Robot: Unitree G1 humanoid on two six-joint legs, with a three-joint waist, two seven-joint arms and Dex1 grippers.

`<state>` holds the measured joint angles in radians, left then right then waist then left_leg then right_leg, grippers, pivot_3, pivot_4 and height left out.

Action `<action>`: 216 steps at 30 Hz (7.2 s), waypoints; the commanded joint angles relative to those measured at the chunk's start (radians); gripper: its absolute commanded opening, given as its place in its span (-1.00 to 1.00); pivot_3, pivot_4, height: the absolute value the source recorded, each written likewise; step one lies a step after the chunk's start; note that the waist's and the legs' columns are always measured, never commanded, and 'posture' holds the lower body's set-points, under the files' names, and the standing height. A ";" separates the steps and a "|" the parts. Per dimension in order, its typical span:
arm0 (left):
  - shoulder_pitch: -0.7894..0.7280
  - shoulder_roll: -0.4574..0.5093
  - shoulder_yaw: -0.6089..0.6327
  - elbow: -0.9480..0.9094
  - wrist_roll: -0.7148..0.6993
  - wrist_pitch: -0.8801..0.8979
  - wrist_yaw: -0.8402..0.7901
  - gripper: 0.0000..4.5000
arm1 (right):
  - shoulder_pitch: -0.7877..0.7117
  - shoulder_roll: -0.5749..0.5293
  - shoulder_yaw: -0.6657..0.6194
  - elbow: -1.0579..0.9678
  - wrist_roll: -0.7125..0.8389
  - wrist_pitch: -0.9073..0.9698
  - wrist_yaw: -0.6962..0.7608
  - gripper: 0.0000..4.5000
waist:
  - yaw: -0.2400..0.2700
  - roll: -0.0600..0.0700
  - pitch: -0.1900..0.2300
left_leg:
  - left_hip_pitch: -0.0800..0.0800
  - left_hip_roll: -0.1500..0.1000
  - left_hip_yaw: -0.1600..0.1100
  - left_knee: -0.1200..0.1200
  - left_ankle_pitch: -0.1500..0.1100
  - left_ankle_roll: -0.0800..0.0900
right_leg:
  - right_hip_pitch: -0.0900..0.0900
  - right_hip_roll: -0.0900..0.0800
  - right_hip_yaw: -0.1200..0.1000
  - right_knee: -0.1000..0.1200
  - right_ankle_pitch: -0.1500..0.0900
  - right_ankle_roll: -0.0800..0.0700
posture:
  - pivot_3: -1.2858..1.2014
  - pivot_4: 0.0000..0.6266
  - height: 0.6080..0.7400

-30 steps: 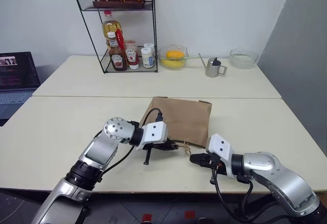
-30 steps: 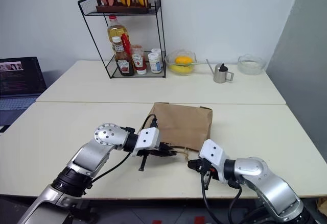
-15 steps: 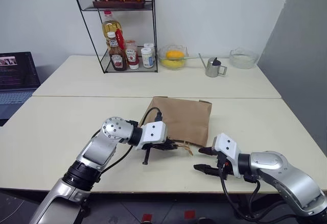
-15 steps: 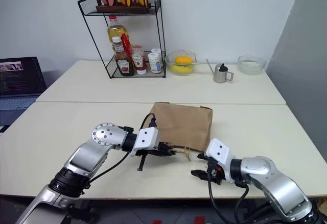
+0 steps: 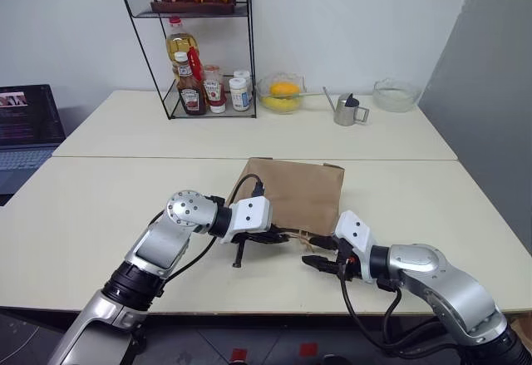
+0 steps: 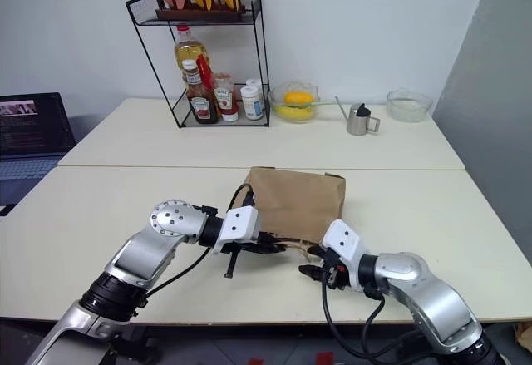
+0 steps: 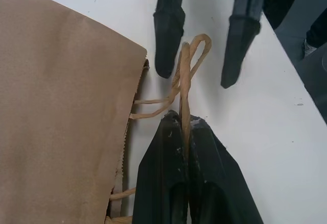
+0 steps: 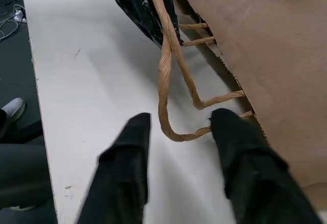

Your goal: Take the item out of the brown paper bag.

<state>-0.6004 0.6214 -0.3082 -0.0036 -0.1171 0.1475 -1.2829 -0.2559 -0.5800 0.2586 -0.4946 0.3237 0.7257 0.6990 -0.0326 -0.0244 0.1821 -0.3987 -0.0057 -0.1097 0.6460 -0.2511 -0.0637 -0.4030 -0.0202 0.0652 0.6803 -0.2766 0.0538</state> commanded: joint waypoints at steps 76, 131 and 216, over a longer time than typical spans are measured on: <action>-0.061 0.078 -0.063 -0.027 -0.033 -0.085 -0.226 0.11 | 0.037 -0.068 0.100 0.203 -0.429 -0.445 0.105 -1.00 | 0.000 0.000 -0.001 | 0.006 0.000 0.000 0.000 0.000 0.000 | 0.007 0.000 0.000 0.000 0.000 0.000 | 0.03 -0.52 1.00; -0.476 -0.126 0.103 0.446 -0.020 0.013 0.062 -0.98 | 0.033 -0.097 0.167 0.276 -0.575 -0.629 0.121 -1.00 | 0.000 -0.001 0.000 | 0.014 0.000 -0.001 0.000 0.000 0.000 | 0.014 0.000 -0.001 -0.002 -0.003 0.005 | 0.03 -0.52 1.00; -0.547 -0.207 0.188 0.478 -0.052 -0.012 0.142 -1.00 | -0.455 0.301 0.128 0.352 -0.310 0.020 -0.379 0.99 | -0.014 -0.001 0.001 | 0.000 -0.001 -0.001 -0.001 0.000 0.000 | -0.001 0.000 -0.001 0.000 -0.001 0.001 | 0.03 -0.52 1.00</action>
<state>-1.1427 0.4114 -0.1404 0.5137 -0.1548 0.1410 -1.1456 -0.6882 -0.2742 0.3725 -0.1313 0.0524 0.8080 0.3196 -0.0469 -0.0253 0.1835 -0.3993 -0.0062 -0.1111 0.6452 -0.2510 -0.0640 -0.4046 -0.0205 0.0641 0.6807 -0.2772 0.0547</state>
